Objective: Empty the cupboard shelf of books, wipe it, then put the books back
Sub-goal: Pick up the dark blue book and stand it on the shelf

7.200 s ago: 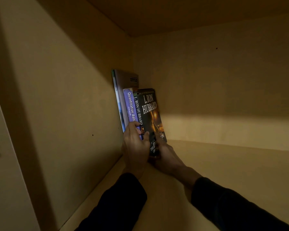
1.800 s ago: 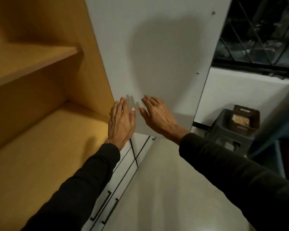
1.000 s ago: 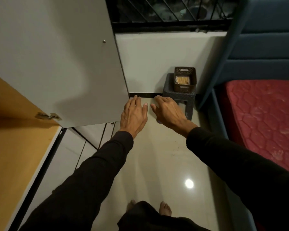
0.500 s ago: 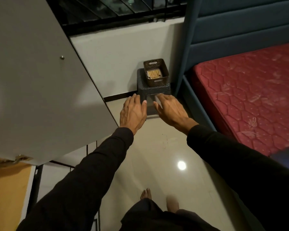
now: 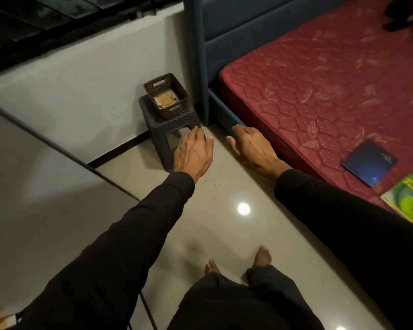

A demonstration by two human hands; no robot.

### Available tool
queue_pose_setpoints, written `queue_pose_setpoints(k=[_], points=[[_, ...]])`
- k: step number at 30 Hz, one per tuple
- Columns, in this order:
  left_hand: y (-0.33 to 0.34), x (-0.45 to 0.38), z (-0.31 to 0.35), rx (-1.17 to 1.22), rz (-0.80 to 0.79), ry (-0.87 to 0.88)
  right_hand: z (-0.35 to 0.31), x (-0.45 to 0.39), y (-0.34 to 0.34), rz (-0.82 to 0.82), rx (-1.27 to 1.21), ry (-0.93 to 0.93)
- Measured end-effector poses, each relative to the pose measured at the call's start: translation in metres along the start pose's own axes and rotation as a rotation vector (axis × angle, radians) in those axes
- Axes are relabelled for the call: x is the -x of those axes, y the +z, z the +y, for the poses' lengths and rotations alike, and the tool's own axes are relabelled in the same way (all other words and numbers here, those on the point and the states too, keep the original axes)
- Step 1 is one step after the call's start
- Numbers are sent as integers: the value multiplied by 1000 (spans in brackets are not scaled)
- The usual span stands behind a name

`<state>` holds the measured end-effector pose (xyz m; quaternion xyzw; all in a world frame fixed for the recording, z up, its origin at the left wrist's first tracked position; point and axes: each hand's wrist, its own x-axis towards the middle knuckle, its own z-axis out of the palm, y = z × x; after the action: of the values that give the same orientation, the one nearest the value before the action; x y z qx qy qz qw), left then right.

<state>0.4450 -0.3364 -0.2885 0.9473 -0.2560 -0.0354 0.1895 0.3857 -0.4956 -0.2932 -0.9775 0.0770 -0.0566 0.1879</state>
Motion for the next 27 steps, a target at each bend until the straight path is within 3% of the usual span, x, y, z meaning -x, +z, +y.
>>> queue_pose_setpoints(k=[11,27], points=[[75,-57,124,2,-93,247,141,44,-42,160,80,210],[168,-92,297,20,-192,452,306,123,-83,202,97,453]])
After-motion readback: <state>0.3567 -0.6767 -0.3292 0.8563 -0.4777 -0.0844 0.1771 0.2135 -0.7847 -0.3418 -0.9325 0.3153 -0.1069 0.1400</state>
